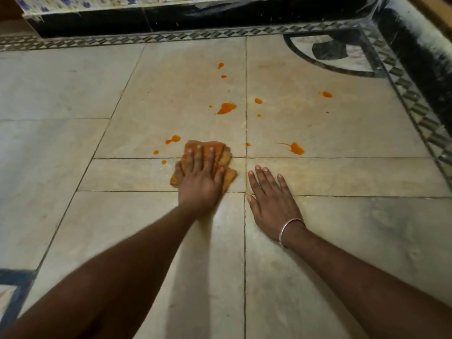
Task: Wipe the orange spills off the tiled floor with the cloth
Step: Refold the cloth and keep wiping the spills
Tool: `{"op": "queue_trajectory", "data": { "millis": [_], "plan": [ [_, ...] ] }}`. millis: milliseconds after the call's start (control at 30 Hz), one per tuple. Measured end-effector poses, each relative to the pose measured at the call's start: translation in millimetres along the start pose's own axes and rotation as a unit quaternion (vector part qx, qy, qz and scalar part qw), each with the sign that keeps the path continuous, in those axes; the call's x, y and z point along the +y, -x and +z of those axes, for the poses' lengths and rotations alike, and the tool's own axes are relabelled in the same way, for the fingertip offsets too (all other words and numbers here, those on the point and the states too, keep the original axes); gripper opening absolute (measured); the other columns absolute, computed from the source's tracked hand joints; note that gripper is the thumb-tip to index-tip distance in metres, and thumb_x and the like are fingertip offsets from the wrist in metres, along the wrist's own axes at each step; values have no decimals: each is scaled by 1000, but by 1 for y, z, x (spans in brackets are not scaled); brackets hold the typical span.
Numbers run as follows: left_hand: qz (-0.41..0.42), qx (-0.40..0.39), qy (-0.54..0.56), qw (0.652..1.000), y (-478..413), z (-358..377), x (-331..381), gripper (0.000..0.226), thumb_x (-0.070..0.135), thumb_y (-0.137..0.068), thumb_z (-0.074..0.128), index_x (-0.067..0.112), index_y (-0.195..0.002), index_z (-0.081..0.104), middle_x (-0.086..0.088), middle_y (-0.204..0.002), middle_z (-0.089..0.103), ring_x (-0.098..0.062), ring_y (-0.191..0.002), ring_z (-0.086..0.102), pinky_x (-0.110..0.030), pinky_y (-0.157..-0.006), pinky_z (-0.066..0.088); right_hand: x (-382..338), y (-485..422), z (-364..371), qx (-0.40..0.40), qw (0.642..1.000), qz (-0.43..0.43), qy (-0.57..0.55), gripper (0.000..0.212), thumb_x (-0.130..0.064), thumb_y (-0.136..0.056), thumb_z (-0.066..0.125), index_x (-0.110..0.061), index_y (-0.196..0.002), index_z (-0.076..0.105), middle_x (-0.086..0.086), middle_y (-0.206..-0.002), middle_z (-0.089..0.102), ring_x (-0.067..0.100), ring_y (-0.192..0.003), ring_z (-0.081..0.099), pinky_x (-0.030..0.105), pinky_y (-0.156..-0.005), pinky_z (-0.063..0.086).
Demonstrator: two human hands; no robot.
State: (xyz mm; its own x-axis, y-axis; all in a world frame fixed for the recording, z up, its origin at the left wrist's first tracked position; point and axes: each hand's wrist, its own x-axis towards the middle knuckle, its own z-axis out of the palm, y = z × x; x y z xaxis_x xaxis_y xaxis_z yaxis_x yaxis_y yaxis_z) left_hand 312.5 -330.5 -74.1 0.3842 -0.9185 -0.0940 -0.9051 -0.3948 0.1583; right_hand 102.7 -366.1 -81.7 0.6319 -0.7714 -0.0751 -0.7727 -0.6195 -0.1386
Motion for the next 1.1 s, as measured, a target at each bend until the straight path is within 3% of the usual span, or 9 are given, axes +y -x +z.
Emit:
{"op": "queue_trajectory", "data": {
  "millis": [133, 367, 467, 633, 733, 800, 900, 967, 1100],
  "plan": [
    [-97, 52, 21, 994, 62, 12, 10, 72, 60, -104, 8, 24, -166, 2, -10, -174, -4, -32, -160, -8, -59, -127, -4, 0, 1, 0, -2, 1000, 3, -8, 65, -44, -101, 10, -17, -160, 4, 5, -168, 1, 19, -154, -2, 46, -125, 3],
    [66, 13, -11, 998, 36, 13, 33, 70, 61, -105, 9, 30, -165, -5, -6, -173, -14, -26, -159, -18, -53, -127, -12, -1, 1, -2, -8, 1000, -2, 9, 68, -44, -97, 3, -16, -160, 3, 5, -168, 0, 20, -154, -3, 46, -125, 2],
    [-19, 5, 1, 1000, 24, 0, -3, 69, 58, -107, 9, 24, -166, -5, -9, -174, -9, -31, -160, -12, -56, -128, -5, 3, 1, -3, -38, 999, -3, -4, 73, -51, -94, -3, -19, -159, -5, 2, -167, -8, 18, -154, -10, 43, -124, -6],
    [-78, -78, -35, 993, 89, -29, 2, 63, 38, -110, 28, 10, -164, 11, -19, -171, 15, -40, -158, 16, -53, -126, 21, 24, -16, -44, -195, 979, -59, -23, 67, -51, -103, 16, -22, -158, -9, 1, -166, -17, 16, -152, -16, 37, -123, -7],
    [-78, -38, 93, 992, 81, -59, -3, 41, 41, -106, 48, 17, -139, 48, -15, -133, 65, -38, -120, 62, -41, -89, 50, 11, -26, -73, -212, 972, -102, 22, 64, -47, -106, 20, -22, -159, -6, 1, -166, -13, 16, -153, -12, 38, -124, -5],
    [-113, -12, 294, 949, 57, -83, -20, 29, 37, -105, 51, 15, -122, 61, -13, -112, 73, -37, -105, 68, -39, -83, 52, -9, -34, -83, -196, 974, -111, 18, 64, -46, -106, 19, -20, -159, -5, 2, -167, -12, 16, -153, -12, 39, -124, -5],
    [-188, -54, 594, 780, 33, -109, -57, 28, 35, -105, 56, 13, -114, 71, -14, -109, 77, -38, -108, 72, -46, -87, 60, -46, -48, -80, -151, 986, -66, -28, 62, -43, -106, 19, -17, -160, 0, 4, -167, -10, 18, -154, -10, 41, -125, -3],
    [-260, -21, 648, 716, 27, -113, -79, 43, 47, -105, 50, 12, -121, 70, -14, -114, 76, -35, -107, 71, -42, -77, 60, -67, -53, -68, -112, 992, -34, -49, 63, -43, -106, 20, -17, -160, 0, 4, -167, -9, 19, -154, -9, 42, -125, -3],
    [-333, 185, 387, 840, 34, -87, -111, 64, 61, -106, 33, 16, -148, 51, -13, -148, 57, -34, -137, 51, -53, -118, 32, -100, -57, -35, -87, 994, -58, -41, 65, -44, -105, 19, -17, -158, -7, 4, -167, -12, 20, -153, -13, 43, -124, -8]
  ]
}}
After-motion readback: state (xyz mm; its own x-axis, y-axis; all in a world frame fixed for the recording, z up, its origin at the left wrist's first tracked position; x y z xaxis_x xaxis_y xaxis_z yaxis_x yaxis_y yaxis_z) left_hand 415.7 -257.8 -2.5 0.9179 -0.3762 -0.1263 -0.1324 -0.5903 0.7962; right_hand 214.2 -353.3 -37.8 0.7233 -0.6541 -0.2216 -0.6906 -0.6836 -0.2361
